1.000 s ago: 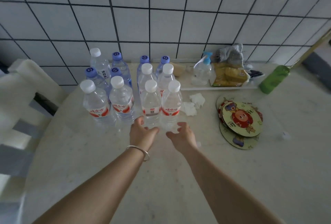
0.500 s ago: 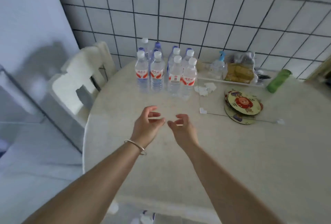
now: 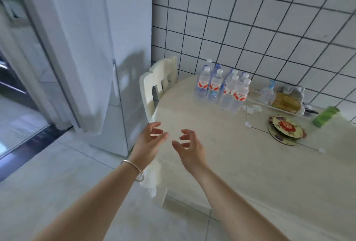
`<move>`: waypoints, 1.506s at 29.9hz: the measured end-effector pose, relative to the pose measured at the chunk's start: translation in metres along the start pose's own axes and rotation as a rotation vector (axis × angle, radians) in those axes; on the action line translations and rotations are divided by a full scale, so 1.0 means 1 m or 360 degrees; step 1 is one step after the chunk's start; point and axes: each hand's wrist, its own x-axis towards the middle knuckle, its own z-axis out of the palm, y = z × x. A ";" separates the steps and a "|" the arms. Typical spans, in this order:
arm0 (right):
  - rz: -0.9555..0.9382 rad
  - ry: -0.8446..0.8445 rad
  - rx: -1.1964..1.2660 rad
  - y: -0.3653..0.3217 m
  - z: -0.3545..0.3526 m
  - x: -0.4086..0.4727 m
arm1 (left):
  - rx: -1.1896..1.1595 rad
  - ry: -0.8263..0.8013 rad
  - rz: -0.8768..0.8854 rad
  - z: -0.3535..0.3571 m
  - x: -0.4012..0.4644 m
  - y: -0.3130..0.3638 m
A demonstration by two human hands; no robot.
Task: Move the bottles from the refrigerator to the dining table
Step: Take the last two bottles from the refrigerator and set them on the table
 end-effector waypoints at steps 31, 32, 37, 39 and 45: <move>-0.0393 -0.0461 0.0399 -0.275 0.470 0.059 | 0.0175 0.0427 0.0076 -0.557 0.100 -0.070; -0.0407 -0.0460 0.0398 -0.290 0.480 0.078 | 0.0198 0.0409 0.0091 -0.568 0.121 -0.066; -0.0444 -0.0342 0.0466 -0.353 0.510 0.173 | 0.0096 0.0351 0.0141 -0.608 0.214 -0.034; -0.0378 -0.0263 0.0508 -0.363 0.518 0.207 | 0.0089 0.0313 0.0130 -0.618 0.247 -0.026; -0.0236 -0.0024 0.0517 -0.377 0.538 0.310 | 0.0041 0.0187 0.0163 -0.634 0.363 -0.028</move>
